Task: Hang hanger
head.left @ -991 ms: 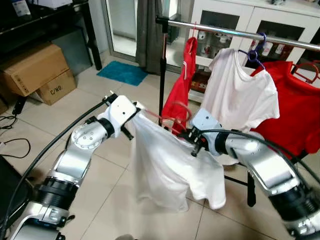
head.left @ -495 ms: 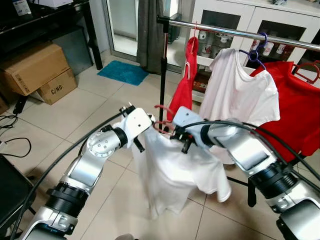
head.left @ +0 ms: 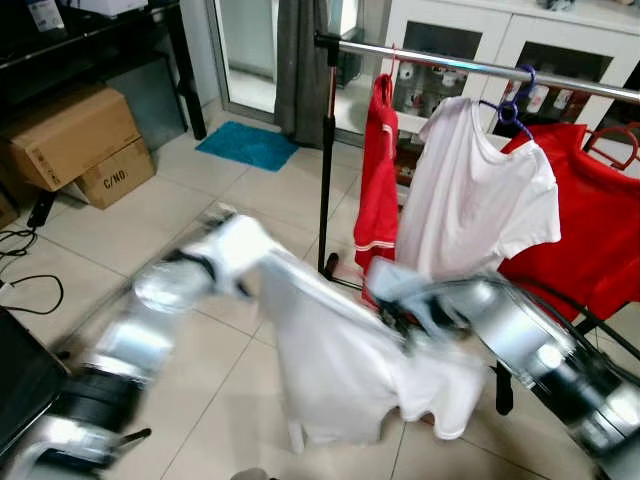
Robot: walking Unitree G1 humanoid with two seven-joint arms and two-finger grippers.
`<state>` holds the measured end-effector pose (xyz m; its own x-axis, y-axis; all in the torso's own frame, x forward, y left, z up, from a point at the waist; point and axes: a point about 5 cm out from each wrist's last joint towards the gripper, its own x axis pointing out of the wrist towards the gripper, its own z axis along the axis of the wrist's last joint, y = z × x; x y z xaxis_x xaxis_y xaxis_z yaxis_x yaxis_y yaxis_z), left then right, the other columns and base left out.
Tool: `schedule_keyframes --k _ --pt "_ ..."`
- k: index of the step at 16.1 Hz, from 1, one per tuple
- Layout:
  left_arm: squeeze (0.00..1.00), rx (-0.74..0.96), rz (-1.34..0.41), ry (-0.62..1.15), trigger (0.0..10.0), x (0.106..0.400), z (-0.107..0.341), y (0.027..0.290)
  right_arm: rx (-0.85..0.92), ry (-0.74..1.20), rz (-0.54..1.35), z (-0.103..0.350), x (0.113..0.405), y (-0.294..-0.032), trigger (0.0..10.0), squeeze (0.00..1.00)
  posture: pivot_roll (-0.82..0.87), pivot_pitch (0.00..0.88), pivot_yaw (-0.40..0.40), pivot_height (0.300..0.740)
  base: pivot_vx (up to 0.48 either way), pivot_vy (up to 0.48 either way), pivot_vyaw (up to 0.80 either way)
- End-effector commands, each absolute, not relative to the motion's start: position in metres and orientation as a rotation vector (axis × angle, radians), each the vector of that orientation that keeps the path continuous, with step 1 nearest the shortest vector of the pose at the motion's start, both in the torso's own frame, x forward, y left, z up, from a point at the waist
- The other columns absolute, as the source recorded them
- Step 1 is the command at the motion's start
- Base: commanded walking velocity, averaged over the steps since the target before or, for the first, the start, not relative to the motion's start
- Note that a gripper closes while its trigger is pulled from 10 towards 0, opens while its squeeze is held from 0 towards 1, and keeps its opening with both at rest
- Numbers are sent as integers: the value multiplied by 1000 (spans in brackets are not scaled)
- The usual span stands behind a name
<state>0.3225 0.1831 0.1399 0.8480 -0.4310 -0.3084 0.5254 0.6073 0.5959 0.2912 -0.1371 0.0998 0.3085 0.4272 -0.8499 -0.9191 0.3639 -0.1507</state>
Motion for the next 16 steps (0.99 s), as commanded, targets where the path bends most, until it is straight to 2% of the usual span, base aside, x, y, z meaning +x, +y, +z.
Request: schedule_keyframes --k 1,4,7,9,12,14,16 --pt "0 795 -503 138 0 327 148 199 -732 840 968 103 290 -152 0 0 60 0 10 740 0 0 0" --pt "0 865 -476 198 0 325 146 223 -664 827 930 108 289 -168 0 0 59 0 11 740 0 0 0" --pt "0 906 -432 250 0 323 142 244 -454 665 948 129 293 -166 0 0 61 0 10 740 0 0 0" --pt "0 907 -360 260 0 325 145 258 -386 549 1133 144 278 -162 0 0 61 0 10 740 0 0 0" --pt "0 835 -207 219 0 331 160 280 -285 528 1284 148 254 -162 0 0 60 0 12 740 0 0 0" --pt "0 752 -111 212 0 334 166 295 -184 483 1321 152 246 -162 0 0 59 0 15 740 0 0 0" --pt "0 674 -97 228 0 333 162 300 -81 417 1297 158 248 -162 0 0 58 0 18 740 0 0 0"
